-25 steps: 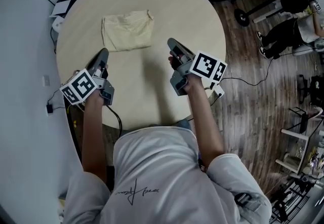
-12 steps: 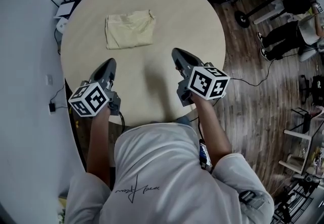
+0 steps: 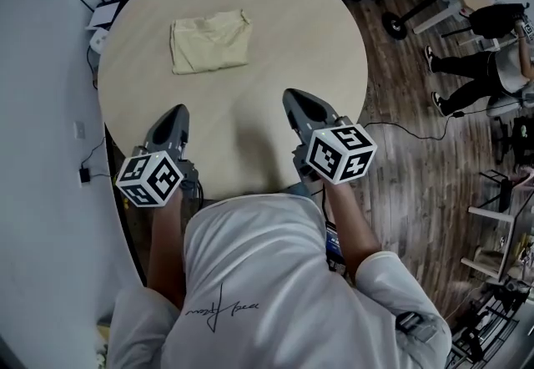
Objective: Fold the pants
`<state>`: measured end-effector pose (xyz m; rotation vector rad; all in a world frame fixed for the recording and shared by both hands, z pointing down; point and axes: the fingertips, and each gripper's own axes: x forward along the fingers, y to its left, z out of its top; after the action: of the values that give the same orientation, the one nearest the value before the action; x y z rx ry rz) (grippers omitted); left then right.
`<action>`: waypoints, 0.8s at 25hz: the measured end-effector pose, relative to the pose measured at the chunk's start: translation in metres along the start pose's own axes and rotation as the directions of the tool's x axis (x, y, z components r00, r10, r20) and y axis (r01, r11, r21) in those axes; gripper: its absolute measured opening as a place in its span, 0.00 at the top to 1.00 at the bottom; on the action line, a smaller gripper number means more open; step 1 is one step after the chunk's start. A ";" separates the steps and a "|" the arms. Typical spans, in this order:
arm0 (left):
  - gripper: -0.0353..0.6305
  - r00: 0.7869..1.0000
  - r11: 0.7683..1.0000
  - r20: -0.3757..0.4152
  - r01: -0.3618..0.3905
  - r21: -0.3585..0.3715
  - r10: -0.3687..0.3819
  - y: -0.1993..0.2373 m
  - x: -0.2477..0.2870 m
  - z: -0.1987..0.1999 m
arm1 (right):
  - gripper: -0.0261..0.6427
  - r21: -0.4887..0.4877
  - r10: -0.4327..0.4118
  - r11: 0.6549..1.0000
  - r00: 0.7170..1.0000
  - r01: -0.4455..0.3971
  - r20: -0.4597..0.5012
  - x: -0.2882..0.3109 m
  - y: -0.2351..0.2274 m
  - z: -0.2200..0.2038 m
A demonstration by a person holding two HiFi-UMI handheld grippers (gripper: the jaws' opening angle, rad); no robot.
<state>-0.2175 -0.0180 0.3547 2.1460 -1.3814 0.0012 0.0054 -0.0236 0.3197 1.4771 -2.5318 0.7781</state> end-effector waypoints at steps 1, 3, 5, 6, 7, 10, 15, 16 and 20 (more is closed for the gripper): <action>0.87 1.000 1.000 0.001 -0.001 0.014 0.001 -0.002 -0.003 -0.001 | 0.97 -0.011 -0.002 1.000 1.000 0.002 -0.001 -0.003 0.001 -0.002; 0.87 1.000 0.999 -0.004 -0.001 0.039 0.001 -0.005 -0.007 -0.006 | 0.97 -0.029 -0.008 1.000 1.000 0.008 -0.004 -0.008 0.003 -0.006; 0.87 1.000 0.998 -0.012 -0.005 0.057 0.006 -0.005 -0.013 -0.012 | 0.97 -0.038 -0.012 0.999 1.000 0.012 -0.006 -0.013 0.006 -0.011; 0.87 1.000 0.998 -0.013 -0.011 0.065 0.011 -0.004 -0.017 -0.014 | 0.97 -0.043 -0.014 0.999 1.000 0.014 -0.006 -0.015 0.008 -0.012; 0.87 1.000 0.997 -0.011 -0.017 0.074 0.018 -0.003 -0.020 -0.014 | 0.97 -0.049 -0.017 0.999 1.000 0.016 -0.006 -0.016 0.009 -0.013; 0.87 0.999 0.993 0.002 -0.039 0.109 0.039 0.000 -0.026 -0.013 | 0.97 -0.061 -0.023 0.998 1.000 0.023 -0.005 -0.020 0.012 -0.014; 0.87 0.999 0.990 0.012 -0.049 0.135 0.048 0.003 -0.030 -0.015 | 0.97 -0.071 -0.042 0.997 0.999 0.042 -0.001 -0.027 0.009 -0.016; 0.87 0.999 0.990 0.011 -0.050 0.132 0.049 0.004 -0.031 -0.017 | 0.97 -0.070 -0.045 0.997 0.999 0.044 -0.002 -0.029 0.009 -0.016; 0.87 0.999 0.991 0.003 -0.055 0.124 0.055 0.005 -0.036 -0.023 | 0.97 -0.057 -0.043 0.997 0.999 0.042 -0.015 -0.035 0.009 -0.019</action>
<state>-0.2312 0.0211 0.3647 2.2073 -1.4739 0.1116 0.0132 0.0161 0.3210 1.4954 -2.4809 0.7032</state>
